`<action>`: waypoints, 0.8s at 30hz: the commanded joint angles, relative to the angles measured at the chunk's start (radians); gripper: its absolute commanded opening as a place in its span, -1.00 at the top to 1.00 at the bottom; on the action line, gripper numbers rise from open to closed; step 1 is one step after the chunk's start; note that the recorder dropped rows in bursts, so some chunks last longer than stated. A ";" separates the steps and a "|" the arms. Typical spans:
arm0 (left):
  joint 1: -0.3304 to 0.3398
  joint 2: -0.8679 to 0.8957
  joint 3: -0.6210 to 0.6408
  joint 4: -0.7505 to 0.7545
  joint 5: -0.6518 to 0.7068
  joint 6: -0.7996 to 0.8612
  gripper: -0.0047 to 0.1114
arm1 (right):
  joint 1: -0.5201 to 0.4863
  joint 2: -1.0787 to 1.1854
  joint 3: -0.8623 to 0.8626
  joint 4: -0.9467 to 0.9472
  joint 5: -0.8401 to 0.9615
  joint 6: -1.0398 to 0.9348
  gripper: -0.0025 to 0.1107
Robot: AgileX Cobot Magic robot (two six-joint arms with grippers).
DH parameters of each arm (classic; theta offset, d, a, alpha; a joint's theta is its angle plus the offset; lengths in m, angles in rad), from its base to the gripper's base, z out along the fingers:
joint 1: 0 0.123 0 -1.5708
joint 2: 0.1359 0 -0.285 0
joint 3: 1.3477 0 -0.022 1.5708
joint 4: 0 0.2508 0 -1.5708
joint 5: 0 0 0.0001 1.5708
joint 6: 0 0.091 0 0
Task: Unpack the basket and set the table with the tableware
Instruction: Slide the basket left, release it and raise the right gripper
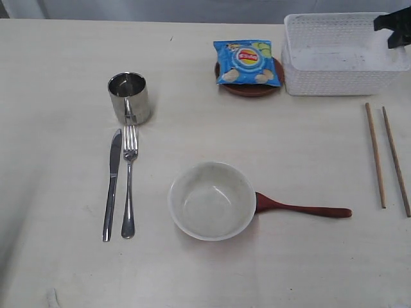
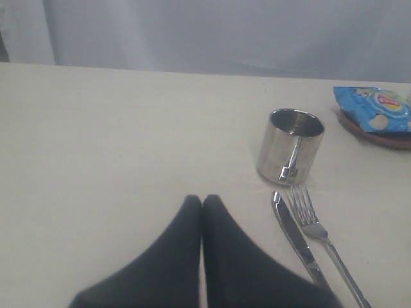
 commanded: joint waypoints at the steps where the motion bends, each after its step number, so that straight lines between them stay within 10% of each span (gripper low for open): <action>1: -0.005 -0.004 0.004 0.001 -0.002 0.003 0.92 | 0.078 0.001 -0.003 0.005 -0.010 -0.017 0.96; 24: -0.005 -0.004 0.004 0.001 -0.002 0.003 0.92 | -0.003 0.022 -0.003 0.106 0.013 0.006 0.96</action>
